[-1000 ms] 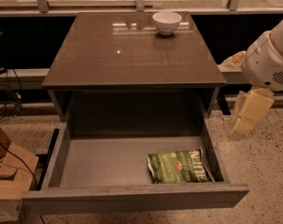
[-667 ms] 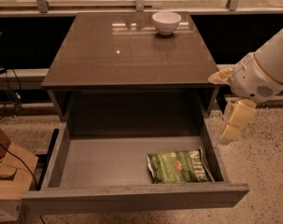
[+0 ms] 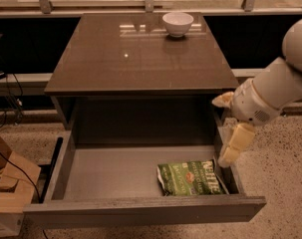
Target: Pick green jalapeno chip bag from top drawer and place on counter
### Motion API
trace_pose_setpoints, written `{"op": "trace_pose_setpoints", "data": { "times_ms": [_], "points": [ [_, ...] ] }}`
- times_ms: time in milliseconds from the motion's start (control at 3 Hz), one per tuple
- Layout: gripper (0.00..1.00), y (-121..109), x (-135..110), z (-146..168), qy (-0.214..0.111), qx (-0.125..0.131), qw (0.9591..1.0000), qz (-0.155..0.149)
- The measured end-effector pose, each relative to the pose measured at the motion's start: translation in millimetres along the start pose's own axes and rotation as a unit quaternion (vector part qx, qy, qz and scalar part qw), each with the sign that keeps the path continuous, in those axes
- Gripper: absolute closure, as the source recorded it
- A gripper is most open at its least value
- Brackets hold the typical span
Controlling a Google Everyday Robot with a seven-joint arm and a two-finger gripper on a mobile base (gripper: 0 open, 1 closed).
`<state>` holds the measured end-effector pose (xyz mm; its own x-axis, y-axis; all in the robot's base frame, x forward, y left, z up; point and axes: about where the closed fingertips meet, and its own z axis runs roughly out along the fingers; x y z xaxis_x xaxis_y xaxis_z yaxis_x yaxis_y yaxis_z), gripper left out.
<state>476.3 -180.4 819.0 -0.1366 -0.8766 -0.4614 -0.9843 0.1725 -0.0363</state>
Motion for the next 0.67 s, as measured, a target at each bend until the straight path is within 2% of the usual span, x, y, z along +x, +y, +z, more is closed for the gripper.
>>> {"op": "trace_pose_setpoints", "data": {
  "times_ms": [333, 667],
  "points": [
    [0.0, 4.1, 25.2, 47.9, -0.006, -0.033, 0.9994, 0.014],
    [0.0, 1.8, 38.5, 93.9, 0.009, -0.048, 0.9987, 0.012]
  ]
}}
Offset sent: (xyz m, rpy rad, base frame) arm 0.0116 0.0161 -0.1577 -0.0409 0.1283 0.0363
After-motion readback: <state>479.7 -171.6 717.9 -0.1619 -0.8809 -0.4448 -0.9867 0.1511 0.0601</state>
